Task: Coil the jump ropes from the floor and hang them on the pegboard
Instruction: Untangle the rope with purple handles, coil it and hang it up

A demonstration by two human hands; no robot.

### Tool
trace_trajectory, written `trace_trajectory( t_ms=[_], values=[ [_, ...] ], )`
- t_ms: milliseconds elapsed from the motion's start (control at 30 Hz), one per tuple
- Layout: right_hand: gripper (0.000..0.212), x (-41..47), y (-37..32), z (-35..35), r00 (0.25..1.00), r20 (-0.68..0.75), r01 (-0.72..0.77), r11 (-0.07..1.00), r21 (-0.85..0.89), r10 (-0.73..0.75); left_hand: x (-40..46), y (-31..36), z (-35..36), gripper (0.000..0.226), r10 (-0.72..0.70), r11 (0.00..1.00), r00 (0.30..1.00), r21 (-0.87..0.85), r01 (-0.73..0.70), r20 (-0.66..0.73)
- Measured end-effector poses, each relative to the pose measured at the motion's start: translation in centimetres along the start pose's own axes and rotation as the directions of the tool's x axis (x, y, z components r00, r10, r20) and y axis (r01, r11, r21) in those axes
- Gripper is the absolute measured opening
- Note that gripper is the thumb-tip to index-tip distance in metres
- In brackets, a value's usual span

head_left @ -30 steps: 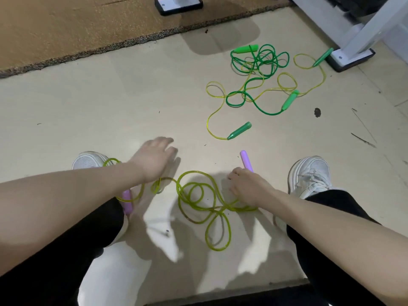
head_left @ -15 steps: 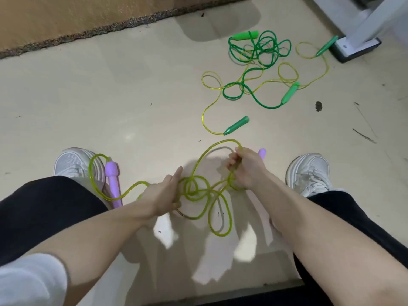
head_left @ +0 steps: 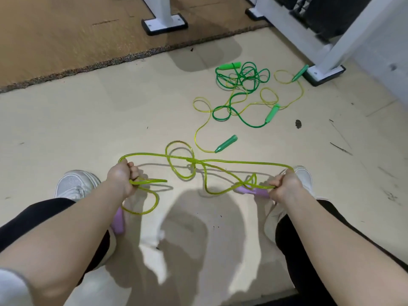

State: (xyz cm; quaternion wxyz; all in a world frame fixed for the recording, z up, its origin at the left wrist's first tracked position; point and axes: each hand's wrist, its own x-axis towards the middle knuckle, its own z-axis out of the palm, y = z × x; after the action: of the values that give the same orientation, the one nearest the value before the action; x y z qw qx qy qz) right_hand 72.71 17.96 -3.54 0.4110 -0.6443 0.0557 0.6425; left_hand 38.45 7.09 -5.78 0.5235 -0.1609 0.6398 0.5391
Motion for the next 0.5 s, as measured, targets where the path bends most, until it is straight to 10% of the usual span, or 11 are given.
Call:
trace_trajectory(
  t_ms=[300,500],
  values=[
    [0.082,-4.1,1.3,4.1,0.883,0.447,-0.248,0.952,0.179,0.146,2.6,0.0,-3.6,0.037,-0.087,0.995,0.989,-0.054,0.082,-0.117],
    [0.082,-4.5,0.4,6.0,0.877,0.457,-0.289,0.924,0.252,0.149,3.6,0.4,-3.9,0.034,-0.116,0.993,0.981,0.018,0.121,-0.157]
  ],
)
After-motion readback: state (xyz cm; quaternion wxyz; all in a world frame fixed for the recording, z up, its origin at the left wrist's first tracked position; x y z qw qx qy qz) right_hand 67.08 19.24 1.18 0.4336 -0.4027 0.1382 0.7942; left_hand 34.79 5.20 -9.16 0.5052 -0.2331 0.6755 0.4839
